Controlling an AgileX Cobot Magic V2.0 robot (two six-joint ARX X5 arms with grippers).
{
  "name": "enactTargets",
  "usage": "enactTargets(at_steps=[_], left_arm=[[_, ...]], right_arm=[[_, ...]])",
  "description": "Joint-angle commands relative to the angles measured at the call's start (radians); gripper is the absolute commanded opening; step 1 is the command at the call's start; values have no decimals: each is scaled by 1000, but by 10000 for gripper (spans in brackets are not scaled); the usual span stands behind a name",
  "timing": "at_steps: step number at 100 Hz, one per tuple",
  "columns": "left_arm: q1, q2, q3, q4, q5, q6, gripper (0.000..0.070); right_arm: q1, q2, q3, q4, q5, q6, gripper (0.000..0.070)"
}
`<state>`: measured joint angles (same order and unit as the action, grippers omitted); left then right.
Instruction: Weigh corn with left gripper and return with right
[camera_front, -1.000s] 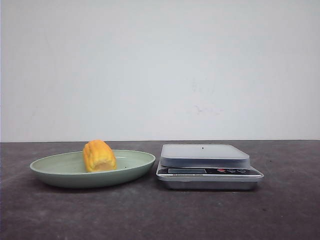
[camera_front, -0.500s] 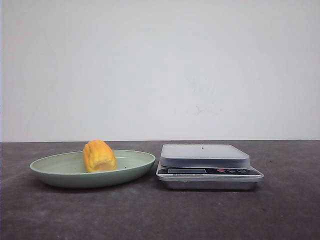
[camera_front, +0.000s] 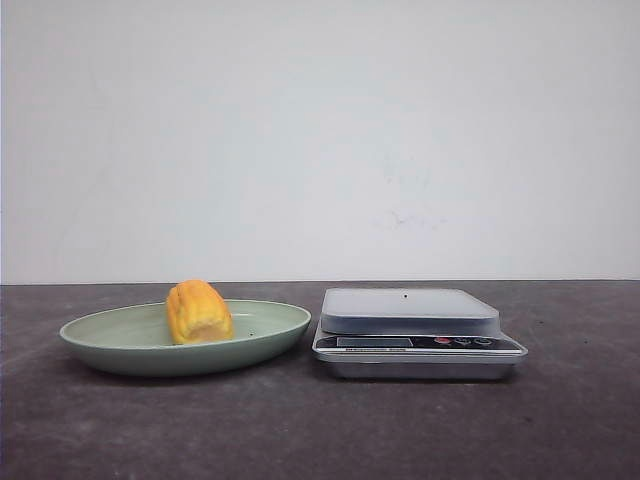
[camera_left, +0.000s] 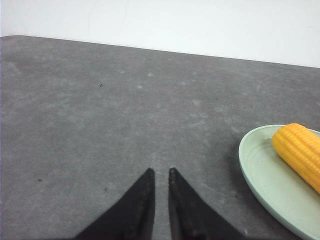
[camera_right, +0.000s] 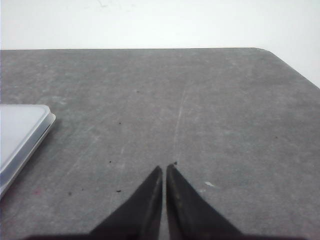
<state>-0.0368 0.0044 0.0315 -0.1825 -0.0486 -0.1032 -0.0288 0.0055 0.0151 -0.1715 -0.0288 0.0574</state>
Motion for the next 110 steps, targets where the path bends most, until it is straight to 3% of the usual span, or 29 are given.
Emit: enactTargets(at_steps=[1, 23, 42, 59, 78, 84, 90, 95, 105, 110], left_arm=[[0, -1, -18, -5, 1, -18, 4], [0, -1, -18, -1, -11, -62, 3], [0, 3, 45, 48, -7, -272, 6], [-2, 114, 242, 42, -3, -305, 6], [-3, 373, 537, -12, 48, -294, 9], [-3, 457, 616, -24, 60, -293, 107], [-3, 535, 687, -41, 106, -284, 317], [-4, 592, 743, -68, 145, -285, 452], [-18, 689, 851, -157, 224, -274, 456], [-38, 726, 895, -203, 228, -262, 451]], right_arm=[[0, -1, -2, -3, -2, 14, 7], [0, -1, -2, 9, 0, 40, 7], [1, 8, 63, 59, -41, 140, 4], [1, 111, 272, 0, -51, 151, 4], [2, 346, 549, -109, -70, 227, 4], [4, 419, 629, -132, -109, 223, 4], [10, 485, 703, -146, -148, 224, 10], [16, 539, 764, -164, -171, 225, 92], [35, 625, 866, -205, -192, 224, 496], [48, 656, 906, -227, -199, 224, 537]])
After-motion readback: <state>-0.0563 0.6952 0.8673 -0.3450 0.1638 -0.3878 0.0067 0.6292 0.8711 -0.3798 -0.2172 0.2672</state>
